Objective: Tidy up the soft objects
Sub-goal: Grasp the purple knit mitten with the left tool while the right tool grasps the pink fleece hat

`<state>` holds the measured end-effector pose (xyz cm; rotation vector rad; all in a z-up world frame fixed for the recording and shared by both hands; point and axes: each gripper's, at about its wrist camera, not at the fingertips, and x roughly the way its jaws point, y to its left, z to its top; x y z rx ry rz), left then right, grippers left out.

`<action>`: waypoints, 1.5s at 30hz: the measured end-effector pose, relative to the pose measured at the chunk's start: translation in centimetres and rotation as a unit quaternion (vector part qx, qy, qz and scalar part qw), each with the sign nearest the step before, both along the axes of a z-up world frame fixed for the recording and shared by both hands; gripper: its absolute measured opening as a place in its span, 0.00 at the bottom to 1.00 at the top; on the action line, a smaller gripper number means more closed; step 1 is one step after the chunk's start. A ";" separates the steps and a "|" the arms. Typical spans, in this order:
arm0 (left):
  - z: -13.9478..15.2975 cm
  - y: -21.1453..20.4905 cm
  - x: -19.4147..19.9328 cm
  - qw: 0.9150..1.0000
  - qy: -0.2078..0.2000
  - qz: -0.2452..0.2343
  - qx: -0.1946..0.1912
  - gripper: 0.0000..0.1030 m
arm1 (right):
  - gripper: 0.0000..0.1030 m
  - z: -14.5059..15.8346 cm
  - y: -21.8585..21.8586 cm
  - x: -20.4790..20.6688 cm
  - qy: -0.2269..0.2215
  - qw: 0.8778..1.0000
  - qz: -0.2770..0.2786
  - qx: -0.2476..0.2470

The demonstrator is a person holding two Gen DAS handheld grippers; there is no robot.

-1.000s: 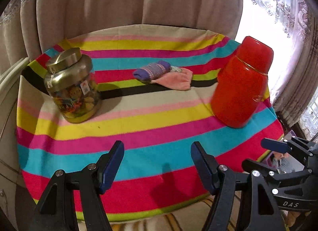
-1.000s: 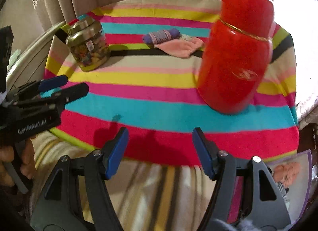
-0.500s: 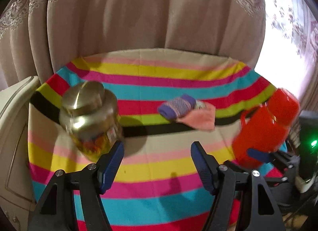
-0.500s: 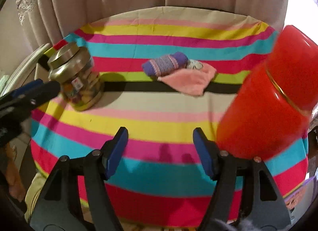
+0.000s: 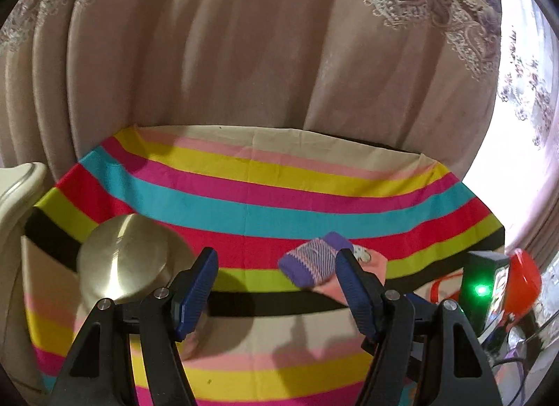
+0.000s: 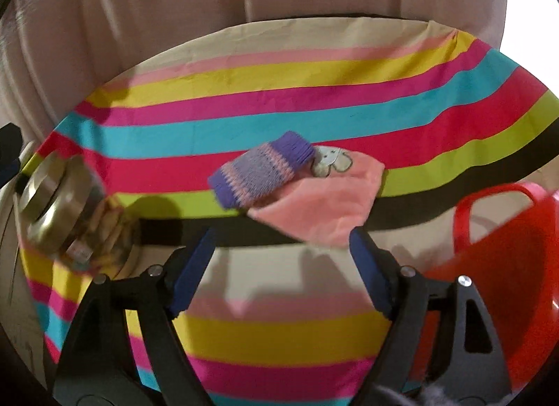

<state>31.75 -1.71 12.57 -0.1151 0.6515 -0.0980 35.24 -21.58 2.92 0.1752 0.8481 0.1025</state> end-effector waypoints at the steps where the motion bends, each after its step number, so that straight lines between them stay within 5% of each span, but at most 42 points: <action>1: -0.2 0.0 0.6 1.000 0.002 0.001 -0.003 0.68 | 0.81 -0.5 0.0 0.7 0.002 1.000 -0.006 -0.002; 8: -3.1 -1.9 5.2 0.999 0.020 -0.011 -0.029 0.69 | 0.81 -4.1 -0.2 4.8 0.025 0.999 -0.034 -0.004; 18: -10.9 -4.2 12.1 0.992 0.100 -0.066 -0.048 0.69 | 0.83 -7.2 -1.2 6.5 0.036 0.999 -0.035 -0.007; 28: -16.3 -6.0 15.4 0.984 0.149 -0.094 -0.007 0.75 | 0.92 -8.6 -0.4 7.5 0.033 0.999 -0.018 -0.038; 29: -16.7 -6.0 15.6 0.984 0.150 -0.096 -0.007 0.73 | 0.93 -8.7 -0.4 7.6 0.032 0.999 -0.017 -0.040; 31: -17.5 -6.2 15.8 0.982 0.159 -0.099 -0.005 0.41 | 0.93 -8.8 -0.1 7.7 0.034 0.998 -0.017 -0.050; 34: -17.1 -5.0 15.4 0.984 0.153 -0.082 -0.031 0.27 | 0.93 -8.9 0.0 8.3 0.035 0.998 -0.017 -0.049; 41: -14.8 -3.1 13.8 0.993 0.111 -0.027 -0.016 0.20 | 0.90 -8.9 0.4 9.6 0.034 0.998 -0.016 -0.048; 45: -15.2 -3.0 13.8 0.992 0.124 -0.019 0.010 0.20 | 0.66 -8.9 0.8 9.7 0.031 0.997 -0.012 -0.066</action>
